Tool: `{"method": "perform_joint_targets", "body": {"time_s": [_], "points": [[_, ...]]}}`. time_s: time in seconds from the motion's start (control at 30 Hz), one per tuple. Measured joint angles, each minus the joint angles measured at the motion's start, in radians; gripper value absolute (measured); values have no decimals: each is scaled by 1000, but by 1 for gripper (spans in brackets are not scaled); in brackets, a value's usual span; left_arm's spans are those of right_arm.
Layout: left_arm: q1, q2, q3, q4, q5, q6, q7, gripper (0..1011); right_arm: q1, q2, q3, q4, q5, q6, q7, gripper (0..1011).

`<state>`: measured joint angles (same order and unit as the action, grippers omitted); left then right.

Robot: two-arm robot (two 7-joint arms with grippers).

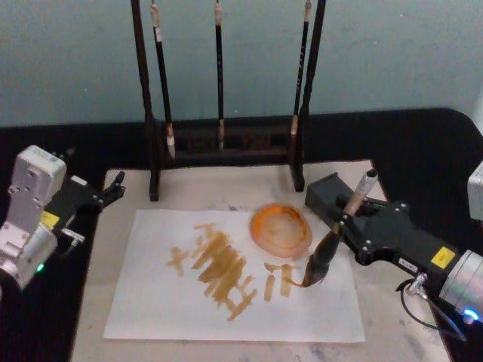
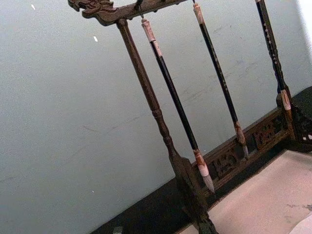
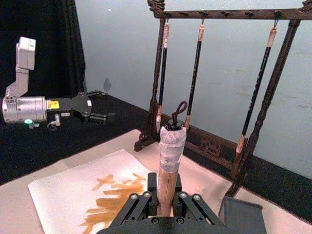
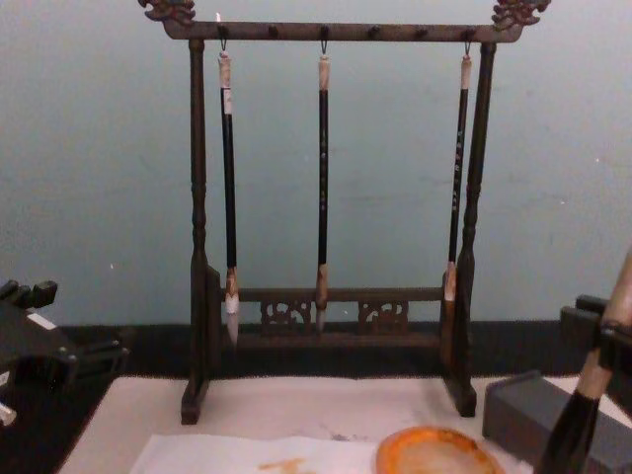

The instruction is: Pick up the brush from the inkstone, write on the paper, then place the brush back to its original position.

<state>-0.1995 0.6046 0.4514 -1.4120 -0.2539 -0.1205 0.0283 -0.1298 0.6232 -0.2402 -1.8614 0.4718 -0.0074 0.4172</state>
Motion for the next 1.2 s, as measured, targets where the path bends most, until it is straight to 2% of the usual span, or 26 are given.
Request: {"method": "perform_joint_targets", "body": {"time_s": [0.43,0.63,0.77,0.83,0.93,0.97,1.07,1.1,1.17,1.2], "points": [[0,0,0,0,0,0,0,1010,-18,-14,38,-21,2,-19,5,160],[0,0,0,0,0,0,0,1010,-5,-37,57,-14,22,-42,6,160],[0,0,0,0,0,0,0,1010,16,-61,70,11,52,-49,5,160],[0,0,0,0,0,0,0,1010,40,-85,83,46,101,-49,10,160],[0,0,0,0,0,0,0,1010,65,-105,93,81,152,-42,17,160],[0,0,0,0,0,0,0,1010,82,-117,97,105,189,-34,21,160],[0,0,0,0,0,0,0,1009,108,-132,103,142,242,-18,30,160],[0,0,0,0,0,0,0,1010,125,-142,107,166,281,-3,38,160],[0,0,0,0,0,0,0,1010,143,-151,110,193,318,13,46,160],[0,0,0,0,0,0,0,1009,160,-159,112,217,353,31,52,160]]}}
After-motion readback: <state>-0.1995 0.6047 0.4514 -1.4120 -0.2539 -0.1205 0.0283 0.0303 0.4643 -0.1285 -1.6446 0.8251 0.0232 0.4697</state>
